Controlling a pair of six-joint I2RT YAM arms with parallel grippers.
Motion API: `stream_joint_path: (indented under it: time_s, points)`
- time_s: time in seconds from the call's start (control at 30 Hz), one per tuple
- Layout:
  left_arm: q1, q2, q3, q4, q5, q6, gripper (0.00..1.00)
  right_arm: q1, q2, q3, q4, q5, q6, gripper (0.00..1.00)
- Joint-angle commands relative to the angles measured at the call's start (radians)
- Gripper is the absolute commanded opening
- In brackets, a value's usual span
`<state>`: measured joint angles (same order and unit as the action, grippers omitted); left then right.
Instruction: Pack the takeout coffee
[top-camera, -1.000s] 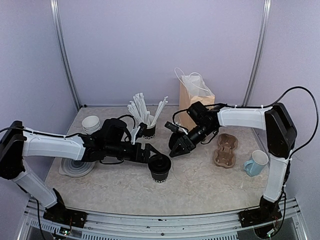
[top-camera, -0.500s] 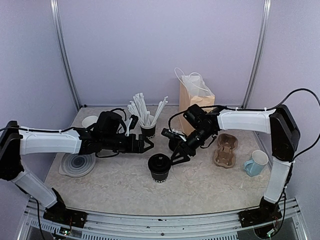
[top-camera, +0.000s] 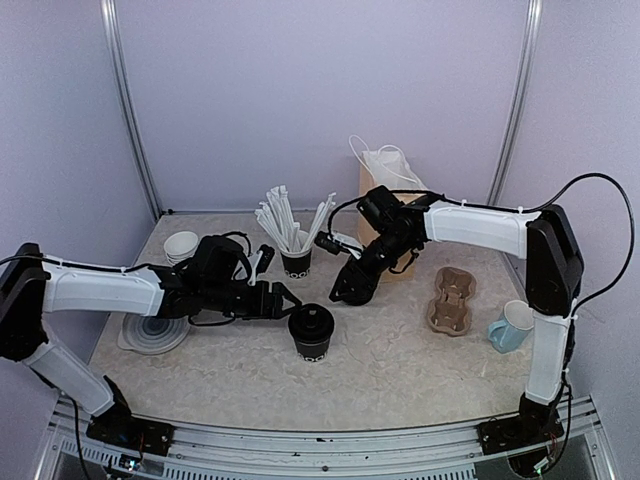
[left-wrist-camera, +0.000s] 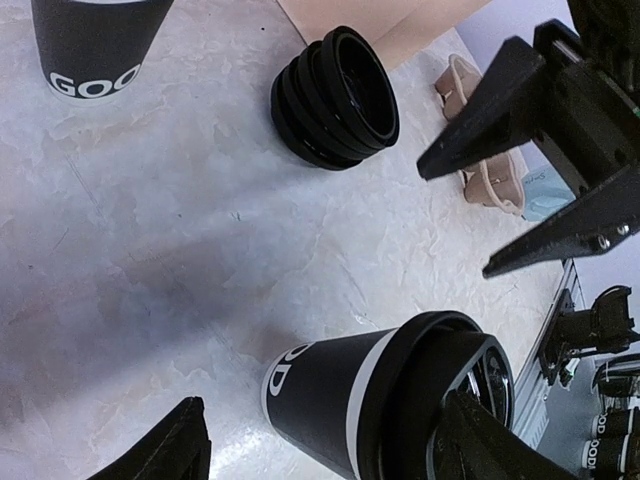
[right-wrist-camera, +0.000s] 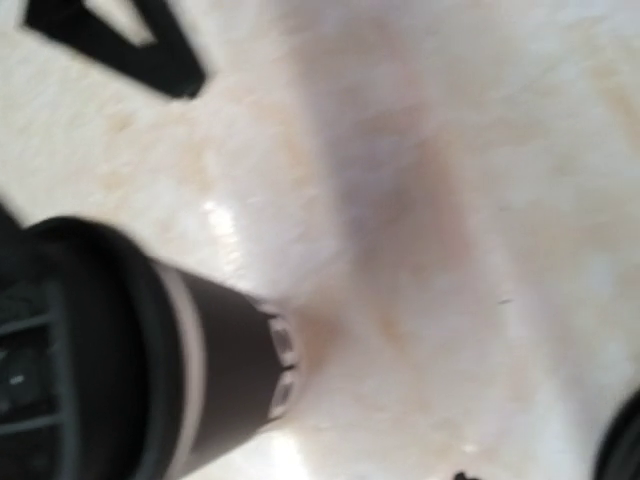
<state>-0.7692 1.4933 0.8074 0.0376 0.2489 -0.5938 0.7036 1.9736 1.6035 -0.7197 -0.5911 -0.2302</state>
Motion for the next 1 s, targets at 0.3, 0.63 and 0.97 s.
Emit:
stream_joint_path:
  time_s: [0.3, 0.63, 0.97]
  points:
    - [0.025, -0.033, -0.06, 0.075, 0.089, -0.093, 0.48, -0.011, -0.034, -0.076, -0.038, -0.164, -0.037, 0.52]
    - [0.02, -0.011, -0.076, 0.088, 0.14, -0.121, 0.42, -0.01, 0.025, -0.032, -0.067, -0.234, -0.026, 0.51]
    - [0.0, 0.036, -0.083, 0.071, 0.142, -0.121, 0.4, 0.004, 0.072, -0.018, -0.063, -0.22, -0.008, 0.52]
